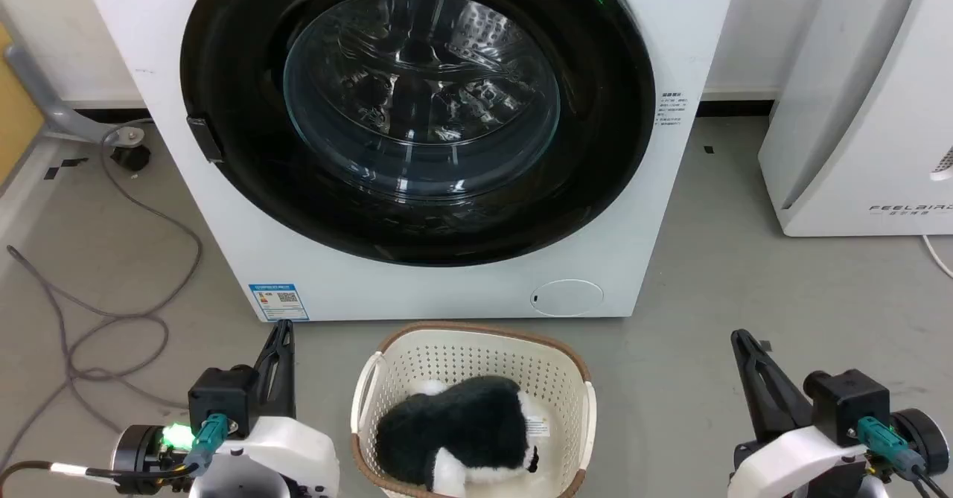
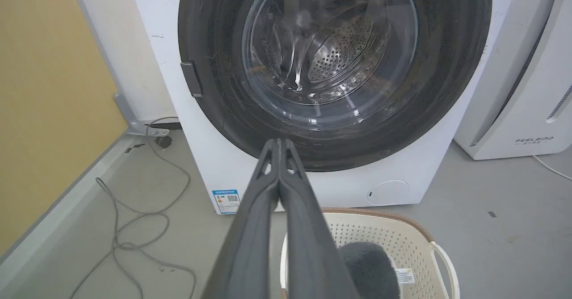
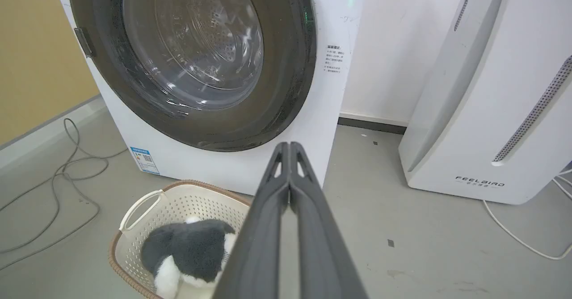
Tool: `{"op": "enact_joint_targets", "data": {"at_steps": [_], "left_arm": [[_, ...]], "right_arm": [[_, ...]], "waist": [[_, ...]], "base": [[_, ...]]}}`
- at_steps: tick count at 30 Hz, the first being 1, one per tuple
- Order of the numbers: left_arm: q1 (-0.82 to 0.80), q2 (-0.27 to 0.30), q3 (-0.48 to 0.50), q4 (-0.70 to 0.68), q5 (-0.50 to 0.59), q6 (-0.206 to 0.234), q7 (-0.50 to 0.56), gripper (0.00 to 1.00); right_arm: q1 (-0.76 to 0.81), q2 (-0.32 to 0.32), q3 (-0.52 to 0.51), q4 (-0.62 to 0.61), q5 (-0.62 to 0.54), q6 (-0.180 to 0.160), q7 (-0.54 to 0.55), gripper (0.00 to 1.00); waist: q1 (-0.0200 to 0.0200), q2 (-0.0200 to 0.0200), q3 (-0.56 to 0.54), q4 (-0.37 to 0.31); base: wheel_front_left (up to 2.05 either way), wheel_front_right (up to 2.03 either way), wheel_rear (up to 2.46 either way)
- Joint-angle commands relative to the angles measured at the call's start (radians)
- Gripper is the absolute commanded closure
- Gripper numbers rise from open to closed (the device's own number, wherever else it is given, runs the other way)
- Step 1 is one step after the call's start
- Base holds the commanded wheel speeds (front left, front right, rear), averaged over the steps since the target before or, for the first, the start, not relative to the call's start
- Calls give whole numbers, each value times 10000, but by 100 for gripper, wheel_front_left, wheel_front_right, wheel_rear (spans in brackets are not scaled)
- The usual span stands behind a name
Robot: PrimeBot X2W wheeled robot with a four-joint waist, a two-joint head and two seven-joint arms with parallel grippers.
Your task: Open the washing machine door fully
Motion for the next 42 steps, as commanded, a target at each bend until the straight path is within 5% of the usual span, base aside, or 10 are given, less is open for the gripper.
{"op": "enact_joint_targets", "data": {"at_steps": [1, 25, 26, 39, 40, 41, 42], "left_arm": [[139, 1, 14, -41, 28, -41, 3, 100], [139, 1, 14, -41, 28, -41, 3, 100], [0, 0, 1, 0, -1, 1, -3, 0], [-90, 0, -157, 38, -56, 243, -242, 0], [-98, 0, -171, 40, -60, 264, -263, 0], [-106, 0, -184, 41, -65, 285, -284, 0], [-113, 0, -196, 43, -70, 306, -305, 0]], "right_arm": [[-140, -1, 5, 20, -78, 52, 7, 100], [-140, -1, 5, 20, -78, 52, 7, 100], [0, 0, 1, 0, 2, 0, -4, 0], [-49, 0, -137, -107, 658, -7, -242, 0], [-53, 0, -141, -122, 727, -7, -263, 75], [-56, 0, -146, -124, 856, -6, -284, 100], [-62, 0, -158, -118, 1030, -6, -305, 100]], "waist": [[0, -1, 0, 0], [0, -1, 0, 0], [1, -1, 1, 0], [0, -1, 40, 2], [0, -1, 44, 3], [0, -1, 49, 5], [0, -1, 53, 6]], "base": [[0, 0, 0], [0, 0, 0], [0, 0, 0], [0, 0, 0], [0, 0, 0], [0, 0, 0], [0, 0, 0]]}}
